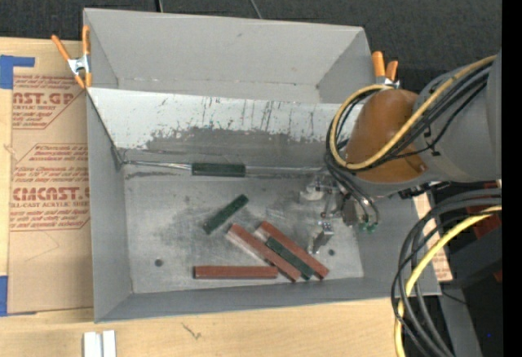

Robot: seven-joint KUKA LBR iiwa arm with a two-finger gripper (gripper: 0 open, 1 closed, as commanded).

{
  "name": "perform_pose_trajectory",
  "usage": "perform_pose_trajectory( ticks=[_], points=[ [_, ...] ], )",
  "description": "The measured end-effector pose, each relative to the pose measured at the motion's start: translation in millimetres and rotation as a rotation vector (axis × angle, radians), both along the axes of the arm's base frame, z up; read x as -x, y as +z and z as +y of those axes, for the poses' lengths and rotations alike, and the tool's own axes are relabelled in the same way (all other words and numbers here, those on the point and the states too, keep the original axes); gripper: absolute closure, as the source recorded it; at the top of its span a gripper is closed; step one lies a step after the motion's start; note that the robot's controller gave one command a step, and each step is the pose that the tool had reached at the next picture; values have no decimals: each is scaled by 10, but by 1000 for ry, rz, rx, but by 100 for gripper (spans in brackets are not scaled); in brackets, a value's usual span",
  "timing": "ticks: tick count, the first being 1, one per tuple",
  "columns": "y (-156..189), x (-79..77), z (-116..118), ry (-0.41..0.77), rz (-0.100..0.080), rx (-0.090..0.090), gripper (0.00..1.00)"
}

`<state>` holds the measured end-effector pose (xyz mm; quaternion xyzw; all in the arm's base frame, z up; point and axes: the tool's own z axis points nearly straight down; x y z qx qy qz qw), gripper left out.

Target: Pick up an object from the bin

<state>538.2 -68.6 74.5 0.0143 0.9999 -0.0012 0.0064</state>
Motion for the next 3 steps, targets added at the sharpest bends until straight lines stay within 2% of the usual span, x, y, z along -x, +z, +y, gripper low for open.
perform_pose_trajectory(
  ticks=[1, 2, 3],
  points=[
    [0, -1, 1, 0, 0, 0, 0],
    [42, 145, 284, -74, -3, 1, 0],
    [37, 109, 653, -232, 6, -2, 0]
  ],
)
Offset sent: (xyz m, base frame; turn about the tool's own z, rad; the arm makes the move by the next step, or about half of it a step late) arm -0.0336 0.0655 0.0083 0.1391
